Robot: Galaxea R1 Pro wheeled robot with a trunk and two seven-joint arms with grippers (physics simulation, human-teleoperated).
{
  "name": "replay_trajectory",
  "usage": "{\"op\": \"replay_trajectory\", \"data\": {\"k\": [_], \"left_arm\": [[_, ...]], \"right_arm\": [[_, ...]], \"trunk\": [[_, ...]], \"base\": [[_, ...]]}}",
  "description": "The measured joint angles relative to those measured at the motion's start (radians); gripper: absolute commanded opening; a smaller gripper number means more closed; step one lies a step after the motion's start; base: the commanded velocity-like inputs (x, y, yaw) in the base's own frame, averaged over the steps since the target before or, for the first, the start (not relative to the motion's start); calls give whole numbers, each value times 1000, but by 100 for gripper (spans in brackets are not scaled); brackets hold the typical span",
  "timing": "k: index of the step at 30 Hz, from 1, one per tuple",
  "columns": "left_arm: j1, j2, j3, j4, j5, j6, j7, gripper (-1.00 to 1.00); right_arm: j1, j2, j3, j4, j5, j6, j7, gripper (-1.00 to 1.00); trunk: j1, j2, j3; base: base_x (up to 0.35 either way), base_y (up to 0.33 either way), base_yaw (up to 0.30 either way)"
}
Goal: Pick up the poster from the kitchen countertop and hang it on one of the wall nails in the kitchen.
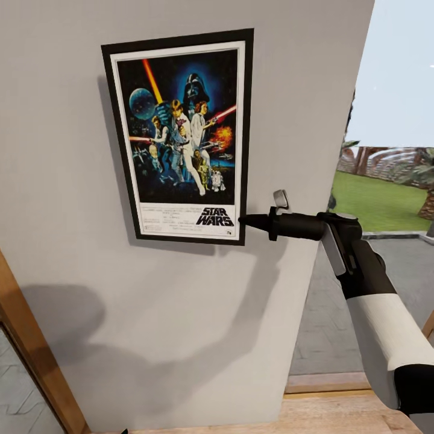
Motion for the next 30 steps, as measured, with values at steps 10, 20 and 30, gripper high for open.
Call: {"op": "replay_trajectory", "data": {"k": [10,20,30], "left_arm": [[0,0,0,0,0,0,0,100],[0,0,0,0,0,0,-1,100],[0,0,1,0,0,0,-2,100]], "right_arm": [[10,0,1,0,-2,-56,2,-100],[13,0,2,0,-3,-72,6,-100],[24,0,2,0,-2,-74,6,-100]], "trunk": [[0,0,0],[0,0,0],[0,0,0]], "base": [[0,0,0],[0,0,0],[0,0,0]]}}
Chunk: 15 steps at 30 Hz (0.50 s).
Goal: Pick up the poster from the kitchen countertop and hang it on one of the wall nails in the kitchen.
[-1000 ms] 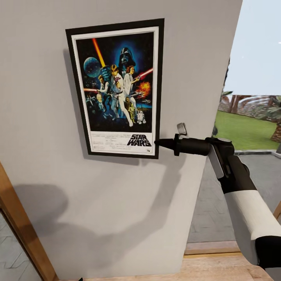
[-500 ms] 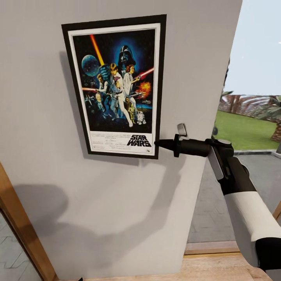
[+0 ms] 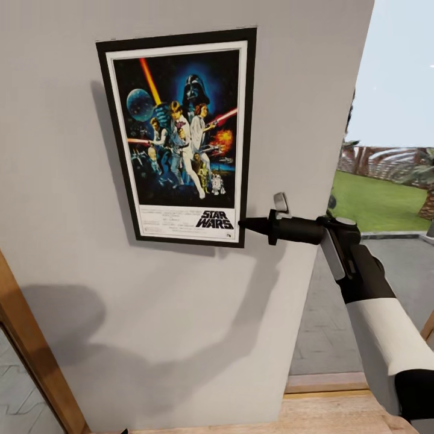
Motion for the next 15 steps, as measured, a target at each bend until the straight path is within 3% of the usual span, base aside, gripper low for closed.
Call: {"op": "replay_trajectory", "data": {"k": [15], "left_arm": [[0,0,0,0,0,0,1,100]], "right_arm": [[7,0,0,0,0,-2,0,-100]], "trunk": [[0,0,0]], "base": [[0,0,0]]}}
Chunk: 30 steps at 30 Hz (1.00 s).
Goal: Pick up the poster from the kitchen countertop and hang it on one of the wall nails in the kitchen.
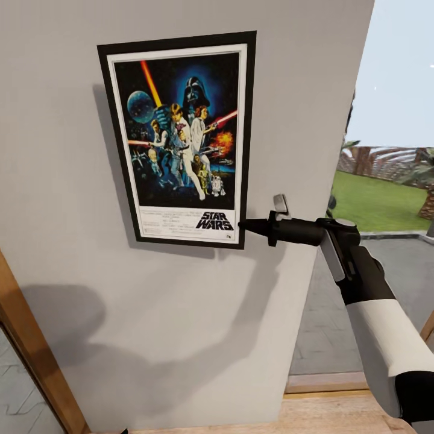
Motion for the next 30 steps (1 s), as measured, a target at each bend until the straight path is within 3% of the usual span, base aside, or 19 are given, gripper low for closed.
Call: {"op": "replay_trajectory", "data": {"k": [11,30], "left_arm": [[0,0,0,0,0,0,1,100],[0,0,0,0,1,0,2,100]], "right_arm": [[6,0,0,37,0,-77,-1,-100],[12,0,0,51,0,-90,1,-100]], "trunk": [[0,0,0],[0,0,0]], "base": [[0,0,0],[0,0,0]]}}
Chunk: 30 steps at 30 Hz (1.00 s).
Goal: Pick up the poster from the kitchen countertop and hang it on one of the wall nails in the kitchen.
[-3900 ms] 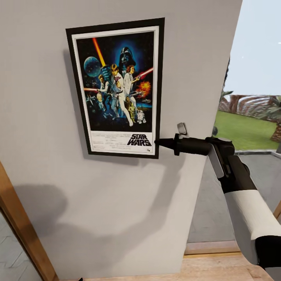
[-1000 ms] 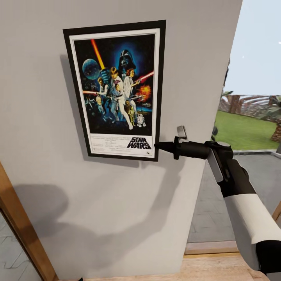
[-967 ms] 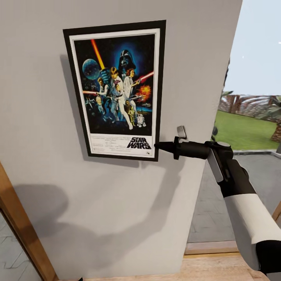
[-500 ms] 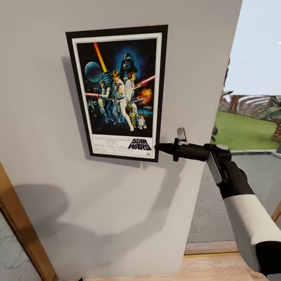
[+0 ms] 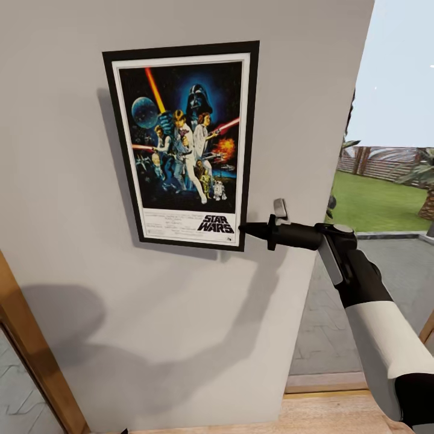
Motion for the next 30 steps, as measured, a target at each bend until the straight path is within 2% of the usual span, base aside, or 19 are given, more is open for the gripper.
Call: {"op": "replay_trajectory", "data": {"k": [30], "left_arm": [[0,0,0,0,0,-1,-1,100]], "right_arm": [[23,0,1,0,0,-1,0,-100]], "trunk": [[0,0,0]], "base": [[0,7,0]]}}
